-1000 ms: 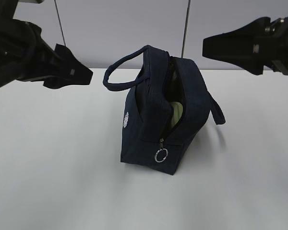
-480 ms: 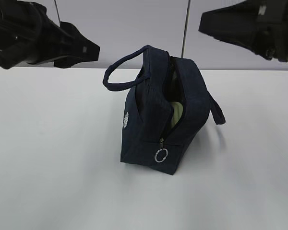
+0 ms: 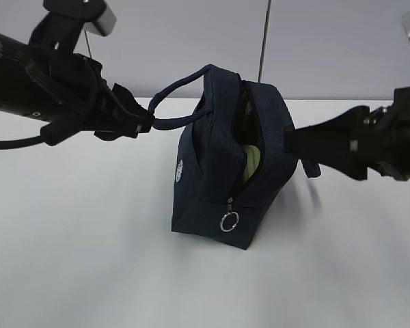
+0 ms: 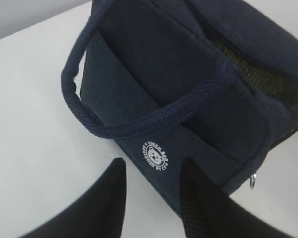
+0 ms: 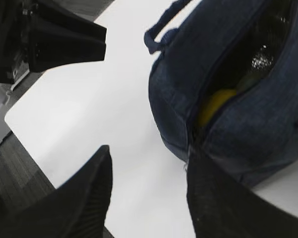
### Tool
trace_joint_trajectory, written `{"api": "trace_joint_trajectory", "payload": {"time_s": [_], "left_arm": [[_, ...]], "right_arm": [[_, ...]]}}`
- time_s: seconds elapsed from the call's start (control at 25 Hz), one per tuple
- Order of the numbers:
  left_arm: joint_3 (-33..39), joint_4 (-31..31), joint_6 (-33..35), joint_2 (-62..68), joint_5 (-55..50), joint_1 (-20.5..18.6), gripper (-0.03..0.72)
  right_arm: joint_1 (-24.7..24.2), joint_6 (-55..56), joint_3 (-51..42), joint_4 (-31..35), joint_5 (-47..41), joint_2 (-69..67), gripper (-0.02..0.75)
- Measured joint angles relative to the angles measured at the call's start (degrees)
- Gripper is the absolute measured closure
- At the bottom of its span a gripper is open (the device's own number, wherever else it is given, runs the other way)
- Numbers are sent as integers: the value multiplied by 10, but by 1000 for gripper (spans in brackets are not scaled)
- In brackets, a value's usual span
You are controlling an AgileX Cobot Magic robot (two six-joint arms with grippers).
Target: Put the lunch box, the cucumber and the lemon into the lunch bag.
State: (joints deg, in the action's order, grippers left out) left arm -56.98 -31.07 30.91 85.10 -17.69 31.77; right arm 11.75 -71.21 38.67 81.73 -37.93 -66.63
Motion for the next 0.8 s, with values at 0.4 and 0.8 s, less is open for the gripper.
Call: {"api": "trace_joint_trajectory", "payload": {"time_s": [0.4,0.8], "left_arm": [[-154,-42,36,104,-110,0,370],[-344,-67,-35,236,-276,0,351]], "right_arm": [[0,3,-60,-22,6,-1,369],[0,4,-69,-32,-26,-62,369]]}}
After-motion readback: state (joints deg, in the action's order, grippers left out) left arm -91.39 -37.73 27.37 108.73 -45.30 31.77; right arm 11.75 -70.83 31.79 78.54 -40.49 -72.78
